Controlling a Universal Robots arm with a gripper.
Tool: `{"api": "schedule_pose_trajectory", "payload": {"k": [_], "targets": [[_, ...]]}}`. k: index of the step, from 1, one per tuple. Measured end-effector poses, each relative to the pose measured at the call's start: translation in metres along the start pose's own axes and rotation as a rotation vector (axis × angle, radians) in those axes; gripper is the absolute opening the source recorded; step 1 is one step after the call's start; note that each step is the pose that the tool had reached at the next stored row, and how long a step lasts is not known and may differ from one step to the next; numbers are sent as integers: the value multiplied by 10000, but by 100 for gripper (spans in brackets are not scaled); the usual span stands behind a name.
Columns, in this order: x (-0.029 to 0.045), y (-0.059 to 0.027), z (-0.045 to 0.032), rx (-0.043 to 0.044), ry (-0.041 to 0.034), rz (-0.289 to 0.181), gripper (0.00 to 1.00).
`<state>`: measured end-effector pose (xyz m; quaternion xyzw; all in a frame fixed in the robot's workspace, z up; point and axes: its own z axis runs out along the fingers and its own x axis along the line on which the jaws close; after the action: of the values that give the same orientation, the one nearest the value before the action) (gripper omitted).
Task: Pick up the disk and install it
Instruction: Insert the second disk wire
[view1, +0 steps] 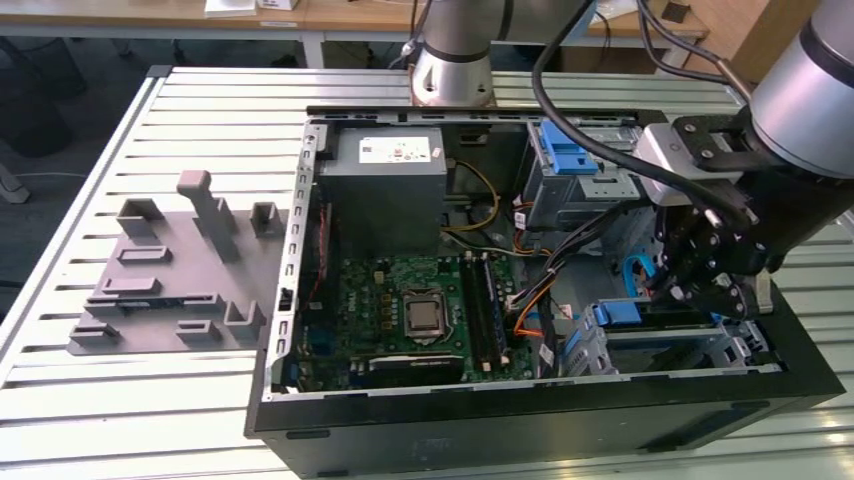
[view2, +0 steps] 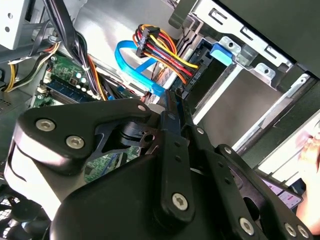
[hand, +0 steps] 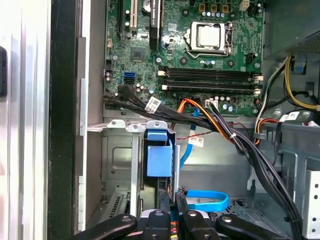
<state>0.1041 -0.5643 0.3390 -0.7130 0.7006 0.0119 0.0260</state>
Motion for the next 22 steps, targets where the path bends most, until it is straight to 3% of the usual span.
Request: {"api": "schedule_pose_trajectory", "payload": {"k": [22], "targets": [[37, -4, 27, 0, -7, 3, 16]]}}
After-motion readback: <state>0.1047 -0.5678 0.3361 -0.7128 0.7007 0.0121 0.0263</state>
